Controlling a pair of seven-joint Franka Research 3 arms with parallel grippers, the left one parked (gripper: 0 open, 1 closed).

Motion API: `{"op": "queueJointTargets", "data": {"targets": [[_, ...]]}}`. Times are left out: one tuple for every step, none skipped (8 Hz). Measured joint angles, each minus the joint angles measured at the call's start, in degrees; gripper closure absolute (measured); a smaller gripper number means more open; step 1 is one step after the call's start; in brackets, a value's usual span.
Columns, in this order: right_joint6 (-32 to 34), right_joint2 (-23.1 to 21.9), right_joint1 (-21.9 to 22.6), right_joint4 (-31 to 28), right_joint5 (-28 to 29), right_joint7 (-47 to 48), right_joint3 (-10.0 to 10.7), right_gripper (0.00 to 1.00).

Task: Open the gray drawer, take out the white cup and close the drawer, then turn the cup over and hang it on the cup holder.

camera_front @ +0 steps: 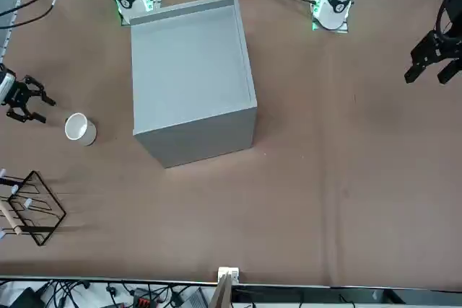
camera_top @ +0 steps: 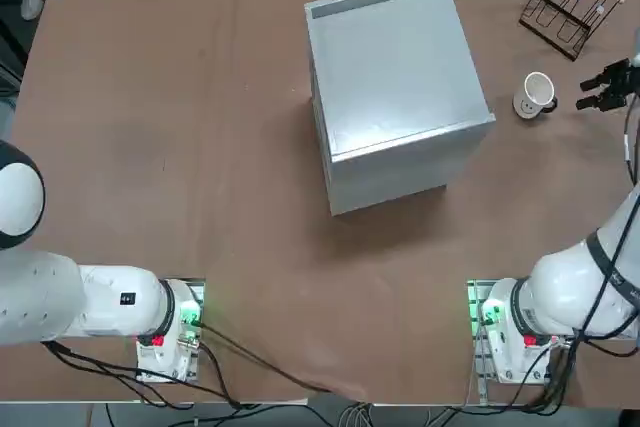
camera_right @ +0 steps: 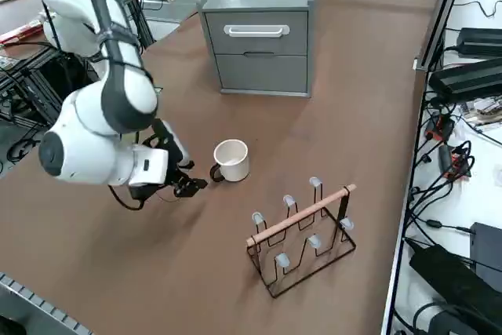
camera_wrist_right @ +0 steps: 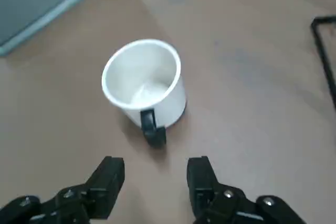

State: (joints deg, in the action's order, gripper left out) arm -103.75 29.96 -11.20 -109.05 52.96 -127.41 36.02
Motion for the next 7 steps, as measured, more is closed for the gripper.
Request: {"op": "queueJointTargets", "data": {"targets": [[2.10, 1.80, -1.25, -0.04, 4.42, -3.34, -0.03, 0.24], [3.73, 3.71, -1.92, -0.06, 7.64, -5.94, -0.06, 0.22], [4.86, 5.24, -2.25, -0.04, 9.32, -8.34, -0.09, 0.18], [6.32, 5.96, -2.47, -0.03, 10.24, -10.74, -0.09, 0.10], [7.58, 6.05, -2.67, -0.01, 11.11, -12.53, -0.09, 0.06], [8.50, 6.12, -2.89, 0.02, 11.95, -13.70, -0.09, 0.04], [9.64, 6.56, -3.14, 0.01, 13.32, -15.11, -0.09, 0.03]]}}
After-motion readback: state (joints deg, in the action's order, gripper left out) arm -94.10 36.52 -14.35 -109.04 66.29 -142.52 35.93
